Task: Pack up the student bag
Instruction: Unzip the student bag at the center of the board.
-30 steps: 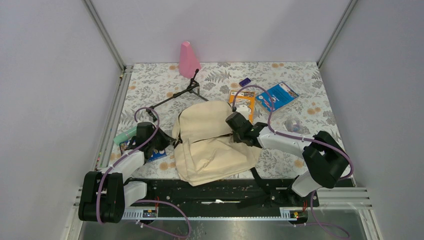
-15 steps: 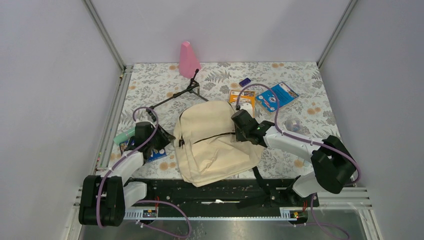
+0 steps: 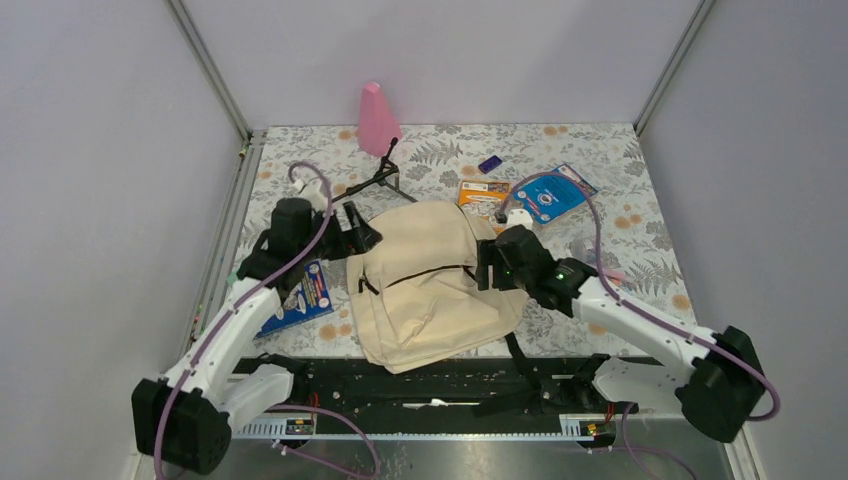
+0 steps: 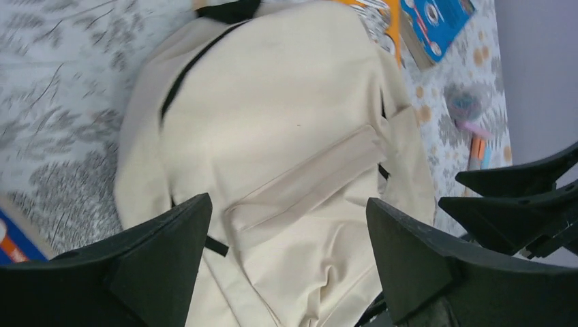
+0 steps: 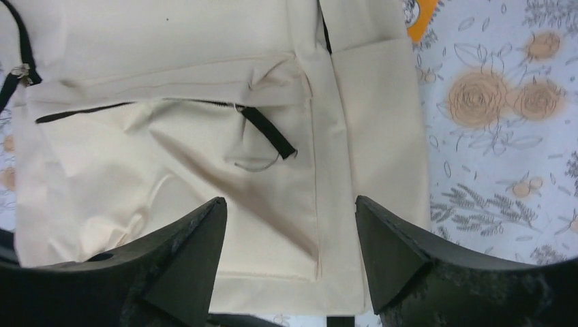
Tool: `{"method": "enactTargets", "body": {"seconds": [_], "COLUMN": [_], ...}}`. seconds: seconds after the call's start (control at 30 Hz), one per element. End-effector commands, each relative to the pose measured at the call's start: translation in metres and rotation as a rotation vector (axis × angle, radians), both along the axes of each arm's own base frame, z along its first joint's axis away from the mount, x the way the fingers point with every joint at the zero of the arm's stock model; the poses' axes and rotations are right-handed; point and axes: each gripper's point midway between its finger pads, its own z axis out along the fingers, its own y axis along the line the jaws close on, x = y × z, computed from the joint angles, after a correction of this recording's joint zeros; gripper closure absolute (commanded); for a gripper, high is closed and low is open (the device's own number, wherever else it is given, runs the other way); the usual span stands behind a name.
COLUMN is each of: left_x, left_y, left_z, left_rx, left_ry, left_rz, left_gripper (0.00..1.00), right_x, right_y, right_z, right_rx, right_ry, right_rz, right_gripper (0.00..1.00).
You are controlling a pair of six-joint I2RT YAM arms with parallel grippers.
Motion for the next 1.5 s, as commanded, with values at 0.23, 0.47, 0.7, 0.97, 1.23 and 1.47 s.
{"method": "enactTargets", "body": {"seconds": [0.23,0.47,0.7,0.97,1.23,1.47], "left_x": [-0.019,-0.02,-0.009,-0.02,-0.012,0.011], "left_y": [-0.098,-0.119,-0.117,-0.128,-0.111,-0.091], "left_z": [0.004,-0.018,-0.04,-0.049,-0.065,-0.068], "left_rx": [0.228,0.451,0.522,0.461,0.543,0.593], "left_ry": [0.037,0.116,0.121,0.136,0.16,0.16], "left_rz": [-0.528,-0.641,-0.645,-0.731,-0.669,-0.532], "left_gripper": [0.11,0.1,0.08,0.07,0.08,0.24], "right_x": [-0.061,-0.088,-0.083,-0.038,0.01,0.05], "right_y": [-0.036,-0.057,-0.041,-0.052,-0.052,-0.06], "right_z": [-0.025,-0.061,-0.072,-0.061,-0.038,-0.027], "right_rx": [0.272,0.303,0.382,0.138,-0.047,-0.08], "right_ry": [0.109,0.156,0.172,0.028,-0.051,-0.082], "right_rz": [-0.245,-0.298,-0.308,-0.276,-0.232,-0.215], "right_gripper": [0.26,0.27,0.32,0.68,1.0,1.0]}}
